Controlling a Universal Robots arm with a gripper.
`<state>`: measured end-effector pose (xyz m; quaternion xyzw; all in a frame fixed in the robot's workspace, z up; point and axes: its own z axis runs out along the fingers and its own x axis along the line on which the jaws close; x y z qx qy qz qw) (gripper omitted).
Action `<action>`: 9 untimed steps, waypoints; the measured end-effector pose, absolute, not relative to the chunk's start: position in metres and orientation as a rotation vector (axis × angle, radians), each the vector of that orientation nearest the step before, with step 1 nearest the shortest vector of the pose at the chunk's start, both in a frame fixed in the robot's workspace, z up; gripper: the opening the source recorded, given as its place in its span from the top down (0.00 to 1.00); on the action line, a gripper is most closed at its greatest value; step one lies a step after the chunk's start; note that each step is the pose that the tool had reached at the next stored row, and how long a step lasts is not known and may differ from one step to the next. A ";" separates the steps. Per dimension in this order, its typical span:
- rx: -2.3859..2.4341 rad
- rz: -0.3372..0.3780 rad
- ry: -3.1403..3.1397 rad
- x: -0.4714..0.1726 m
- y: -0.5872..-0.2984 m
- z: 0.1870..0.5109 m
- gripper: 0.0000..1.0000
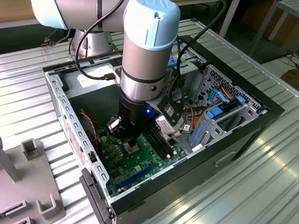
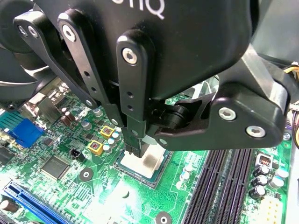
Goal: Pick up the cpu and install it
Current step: 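Close the cpu cover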
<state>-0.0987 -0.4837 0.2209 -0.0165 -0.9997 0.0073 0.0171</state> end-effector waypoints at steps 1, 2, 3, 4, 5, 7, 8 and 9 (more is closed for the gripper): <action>-0.043 0.023 -3.107 -0.098 -0.484 0.221 0.89; -0.028 0.023 -3.107 -0.098 -0.484 0.221 0.89; 0.002 0.023 -3.107 -0.097 -0.484 0.221 0.89; 0.030 0.022 -3.107 -0.096 -0.484 0.221 0.89; 0.050 0.022 -3.107 -0.095 -0.484 0.221 0.89; 0.079 0.023 -3.105 -0.094 -0.484 0.222 0.89; 0.081 0.023 -3.105 -0.094 -0.484 0.223 0.89; 0.082 0.022 -3.105 -0.094 -0.484 0.224 0.89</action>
